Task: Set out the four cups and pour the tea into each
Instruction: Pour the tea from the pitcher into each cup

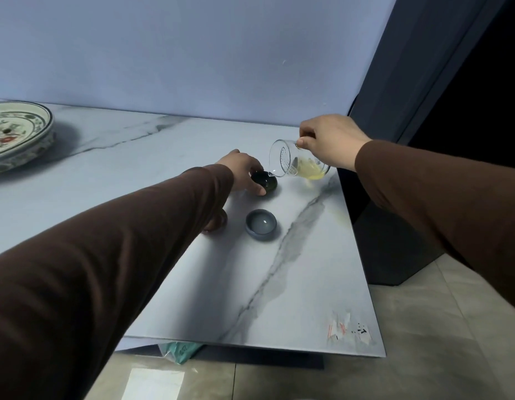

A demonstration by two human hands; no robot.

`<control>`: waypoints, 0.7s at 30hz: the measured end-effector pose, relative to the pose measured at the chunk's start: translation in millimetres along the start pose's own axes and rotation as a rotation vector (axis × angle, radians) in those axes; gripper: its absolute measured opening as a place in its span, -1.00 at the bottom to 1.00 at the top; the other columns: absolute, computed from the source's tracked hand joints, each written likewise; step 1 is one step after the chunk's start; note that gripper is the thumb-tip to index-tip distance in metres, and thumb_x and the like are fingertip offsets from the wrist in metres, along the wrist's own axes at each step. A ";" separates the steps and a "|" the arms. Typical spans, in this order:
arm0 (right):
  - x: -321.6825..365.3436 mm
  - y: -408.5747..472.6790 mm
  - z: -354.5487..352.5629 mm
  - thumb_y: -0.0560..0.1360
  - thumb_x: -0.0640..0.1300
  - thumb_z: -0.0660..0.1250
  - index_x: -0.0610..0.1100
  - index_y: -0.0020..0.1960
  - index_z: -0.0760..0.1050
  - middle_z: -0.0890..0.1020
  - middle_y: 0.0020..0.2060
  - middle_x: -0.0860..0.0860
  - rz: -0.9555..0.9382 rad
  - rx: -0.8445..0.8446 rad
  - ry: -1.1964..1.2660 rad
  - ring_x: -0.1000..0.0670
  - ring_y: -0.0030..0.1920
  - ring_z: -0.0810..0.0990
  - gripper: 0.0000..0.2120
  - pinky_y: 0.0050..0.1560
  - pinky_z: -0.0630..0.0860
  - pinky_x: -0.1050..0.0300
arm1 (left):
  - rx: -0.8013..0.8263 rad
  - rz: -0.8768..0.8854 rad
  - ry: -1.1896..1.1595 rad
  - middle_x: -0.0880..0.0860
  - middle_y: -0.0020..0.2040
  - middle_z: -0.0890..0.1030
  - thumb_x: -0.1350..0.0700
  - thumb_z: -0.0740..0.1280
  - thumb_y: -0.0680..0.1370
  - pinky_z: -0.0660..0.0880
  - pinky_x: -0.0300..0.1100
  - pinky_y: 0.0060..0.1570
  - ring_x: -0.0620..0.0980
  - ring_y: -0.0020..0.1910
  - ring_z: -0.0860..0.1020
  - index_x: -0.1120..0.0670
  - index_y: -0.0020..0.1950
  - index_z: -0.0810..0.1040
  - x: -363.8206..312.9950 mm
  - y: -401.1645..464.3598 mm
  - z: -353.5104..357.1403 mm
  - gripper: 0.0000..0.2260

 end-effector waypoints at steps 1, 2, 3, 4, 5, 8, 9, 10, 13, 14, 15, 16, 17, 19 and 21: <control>3.2 0.7 0.1 0.57 0.03 0.24 -0.07 -0.11 0.50 0.59 -0.17 -0.04 -0.015 0.003 -0.015 -0.12 -0.11 0.47 -0.81 -0.17 0.28 0.09 | -0.001 0.000 -0.002 -0.01 0.13 0.58 -0.14 0.51 0.32 0.40 -0.03 0.20 0.01 0.25 0.33 -0.06 0.25 0.54 0.1 -0.3 0.4 -0.47; 6.6 1.2 0.0 0.58 0.02 0.24 -0.09 -0.09 0.51 0.59 -0.15 -0.06 -0.031 0.006 -0.032 -0.13 -0.11 0.47 -0.80 -0.17 0.28 0.09 | -0.002 0.001 -0.001 -0.01 0.13 0.59 -0.14 0.51 0.32 0.40 -0.03 0.20 0.01 0.24 0.33 -0.06 0.26 0.54 -0.1 -0.7 0.7 -0.47; 10.4 1.5 0.1 0.58 0.02 0.24 -0.11 -0.07 0.52 0.60 -0.12 -0.07 -0.047 0.008 -0.052 -0.14 -0.09 0.48 -0.79 -0.16 0.29 0.08 | -0.003 0.003 0.002 -0.01 0.13 0.59 -0.14 0.51 0.32 0.40 -0.04 0.20 0.01 0.24 0.33 -0.06 0.26 0.54 -0.7 -1.1 0.8 -0.47; 14.3 1.7 0.1 0.58 0.01 0.23 -0.12 -0.04 0.52 0.60 -0.09 -0.09 -0.066 0.010 -0.075 -0.16 -0.05 0.50 -0.79 -0.14 0.31 0.06 | -0.005 0.007 0.010 -0.01 0.13 0.59 -0.14 0.51 0.32 0.40 -0.05 0.19 0.02 0.23 0.33 -0.06 0.26 0.54 -1.6 -1.6 0.5 -0.46; 18.6 1.9 -0.4 0.59 0.01 0.23 -0.13 -0.03 0.52 0.60 -0.06 -0.10 -0.086 0.009 -0.099 -0.18 -0.02 0.51 -0.79 -0.13 0.33 0.05 | -0.007 0.010 0.020 -0.02 0.13 0.60 -0.15 0.51 0.32 0.40 -0.05 0.18 0.03 0.23 0.33 -0.05 0.27 0.54 -2.5 -2.0 0.0 -0.46; 30.3 2.1 -3.7 0.60 -0.01 0.22 -0.13 -0.02 0.51 0.60 -0.04 -0.11 -0.130 0.001 -0.152 -0.20 0.00 0.52 -0.80 -0.09 0.37 0.01 | -0.008 0.011 0.033 -0.02 0.11 0.61 -0.16 0.50 0.32 0.41 -0.04 0.17 0.04 0.21 0.33 -0.07 0.26 0.55 -3.7 -2.9 -1.0 -0.47; 33.2 2.0 -4.6 0.60 -0.02 0.22 -0.13 -0.02 0.51 0.59 -0.04 -0.11 -0.140 -0.001 -0.163 -0.20 0.00 0.52 -0.81 -0.09 0.39 -0.01 | -0.005 0.011 0.036 -0.02 0.10 0.61 -0.16 0.50 0.32 0.42 -0.04 0.17 0.04 0.21 0.33 -0.07 0.24 0.56 -3.9 -3.1 -0.8 -0.48; 35.7 1.9 -5.6 0.61 -0.02 0.22 -0.13 -0.02 0.51 0.59 -0.04 -0.11 -0.148 -0.005 -0.171 -0.21 0.00 0.52 -0.81 -0.08 0.40 -0.02 | -0.005 0.009 0.037 -0.02 0.08 0.60 -0.17 0.50 0.31 0.42 -0.04 0.16 0.03 0.21 0.33 -0.08 0.23 0.56 -3.9 -3.4 -1.1 -0.49; 41.4 1.0 -6.8 0.61 -0.04 0.22 -0.12 -0.02 0.51 0.59 -0.04 -0.10 -0.171 -0.017 -0.193 -0.21 0.00 0.51 -0.82 -0.10 0.40 -0.01 | -0.006 0.005 0.043 -0.02 0.03 0.58 -0.18 0.50 0.31 0.44 -0.02 0.15 0.03 0.21 0.33 -0.08 0.21 0.57 -4.0 -4.0 -2.0 -0.50; 42.6 0.9 -6.8 0.61 -0.04 0.22 -0.12 -0.02 0.51 0.58 -0.04 -0.10 -0.178 -0.022 -0.199 -0.21 0.00 0.51 -0.82 -0.11 0.39 0.00 | -0.005 0.007 0.048 -0.03 0.00 0.57 -0.18 0.49 0.31 0.44 -0.02 0.14 0.03 0.21 0.33 -0.07 0.21 0.57 -4.5 -4.5 -2.1 -0.50; 43.6 1.1 -6.8 0.61 -0.04 0.21 -0.12 -0.03 0.50 0.58 -0.04 -0.10 -0.184 -0.027 -0.206 -0.21 0.00 0.50 -0.83 -0.12 0.38 0.00 | -0.003 0.009 0.053 -0.05 -0.04 0.55 -0.18 0.49 0.31 0.44 -0.01 0.14 0.03 0.21 0.33 -0.07 0.20 0.57 -5.0 -4.7 -2.3 -0.50; 44.4 1.4 -7.3 0.61 -0.04 0.21 -0.12 -0.04 0.50 0.58 -0.05 -0.10 -0.189 -0.031 -0.212 -0.20 0.00 0.50 -0.83 -0.13 0.38 0.01 | -0.002 0.012 0.056 -0.05 -0.06 0.54 -0.18 0.49 0.31 0.44 -0.01 0.14 0.04 0.20 0.33 -0.06 0.19 0.58 -5.4 -5.0 -2.3 -0.51; 45.2 1.7 -7.7 0.61 -0.05 0.21 -0.12 -0.05 0.49 0.58 -0.05 -0.10 -0.194 -0.035 -0.218 -0.20 -0.01 0.50 -0.83 -0.14 0.37 0.01 | -0.002 0.015 0.059 -0.05 -0.07 0.54 -0.17 0.49 0.31 0.44 0.00 0.13 0.04 0.20 0.34 -0.06 0.18 0.58 -5.8 -5.2 -2.4 -0.53; 46.1 2.4 -8.9 0.61 -0.05 0.21 -0.11 -0.06 0.48 0.57 -0.06 -0.09 -0.203 -0.046 -0.228 -0.20 -0.01 0.50 -0.84 -0.15 0.37 0.02 | -0.006 0.015 0.057 -0.06 -0.12 0.51 -0.17 0.49 0.31 0.45 0.00 0.13 0.04 0.19 0.34 -0.06 0.15 0.59 -6.2 -5.9 -2.8 -0.55; 46.1 2.9 -10.7 0.61 -0.05 0.21 -0.12 -0.05 0.49 0.57 -0.06 -0.09 -0.208 -0.057 -0.233 -0.20 0.00 0.49 -0.83 -0.15 0.35 0.02 | -0.008 0.012 0.052 -0.07 -0.15 0.49 -0.17 0.49 0.31 0.45 0.01 0.13 0.04 0.19 0.34 -0.06 0.14 0.59 -6.1 -6.3 -3.0 -0.55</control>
Point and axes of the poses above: each hand's wrist, its own y-axis towards the middle knuckle, its own z-axis out of the palm, x = y × z, the point moved 7 cm from there along y, towards the middle knuckle
